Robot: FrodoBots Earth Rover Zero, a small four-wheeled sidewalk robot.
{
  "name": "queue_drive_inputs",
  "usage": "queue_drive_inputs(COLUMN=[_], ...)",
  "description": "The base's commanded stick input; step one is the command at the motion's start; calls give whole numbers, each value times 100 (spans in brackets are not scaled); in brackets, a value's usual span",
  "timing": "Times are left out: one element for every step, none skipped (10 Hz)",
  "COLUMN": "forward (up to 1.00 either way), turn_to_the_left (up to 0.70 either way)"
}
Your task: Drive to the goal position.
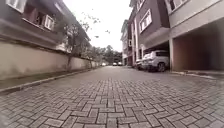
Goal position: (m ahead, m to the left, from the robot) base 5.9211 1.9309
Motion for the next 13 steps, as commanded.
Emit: queue_drive_inputs(forward=[70, 70, 70, 70, 70, 70, 50, 50, 50, 50, 50, 50, 50], turn_to_the_left=[0, 0, 0, 0, 0, 0, 0, 0, 0, 0, 0, 0, 0])
